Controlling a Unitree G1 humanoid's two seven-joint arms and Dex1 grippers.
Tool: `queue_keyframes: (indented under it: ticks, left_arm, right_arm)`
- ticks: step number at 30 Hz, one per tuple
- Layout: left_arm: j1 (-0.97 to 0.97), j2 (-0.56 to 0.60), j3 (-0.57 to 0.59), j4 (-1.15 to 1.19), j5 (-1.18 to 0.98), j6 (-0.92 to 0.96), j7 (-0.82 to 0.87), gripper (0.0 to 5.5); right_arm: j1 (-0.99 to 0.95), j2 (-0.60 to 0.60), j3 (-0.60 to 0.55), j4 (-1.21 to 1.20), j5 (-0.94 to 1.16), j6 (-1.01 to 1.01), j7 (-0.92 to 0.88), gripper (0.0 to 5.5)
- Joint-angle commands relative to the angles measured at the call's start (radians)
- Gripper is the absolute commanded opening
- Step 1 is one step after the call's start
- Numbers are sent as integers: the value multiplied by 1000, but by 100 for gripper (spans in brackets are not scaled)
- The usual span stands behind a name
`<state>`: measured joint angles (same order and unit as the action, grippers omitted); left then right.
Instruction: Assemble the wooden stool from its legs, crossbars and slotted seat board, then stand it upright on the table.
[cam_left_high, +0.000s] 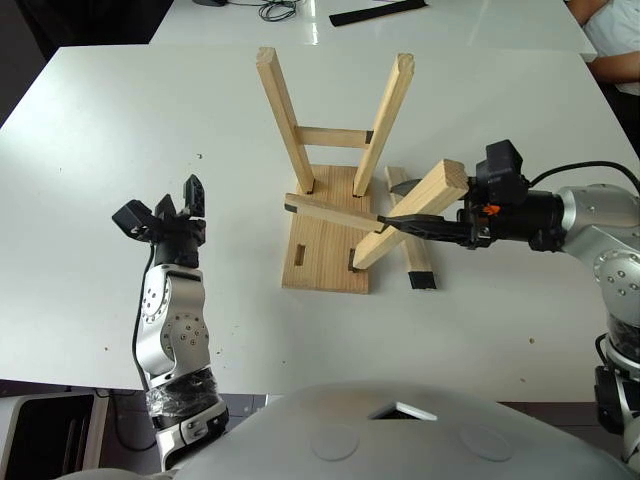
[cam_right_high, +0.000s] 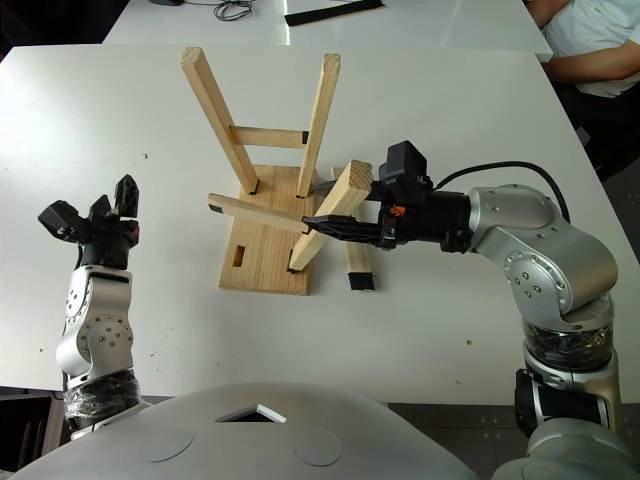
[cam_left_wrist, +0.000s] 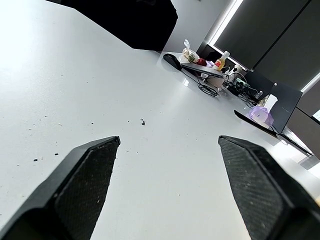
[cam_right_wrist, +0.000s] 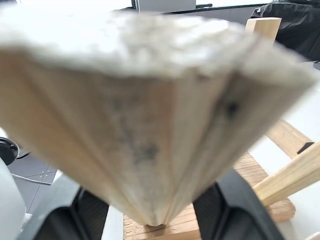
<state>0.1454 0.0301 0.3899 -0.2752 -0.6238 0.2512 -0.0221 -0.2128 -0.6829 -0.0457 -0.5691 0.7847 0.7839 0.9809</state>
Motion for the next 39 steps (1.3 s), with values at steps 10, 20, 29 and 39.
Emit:
queue_keyframes:
  ticks: [10, 20, 29, 39]
  left_arm:
    - [0, -12, -33, 31, 47, -30, -7, 367]
    - [-11, -9, -166, 16, 132, -21, -46, 367]
    - [-16, -42, -240, 34, 170, -40, -48, 367]
    - [-44, -43, -231, 73, 188, -66, -53, 367]
  right_arm:
    - [-54, -37, 88, 49, -123, -103, -18, 204]
    - [-73, -24, 339, 145, -305, -183, 0, 204]
    - [-150, -7, 402, 250, -293, -61, -36, 204]
    - [-197, 6, 404, 304, -302, -110, -29, 204]
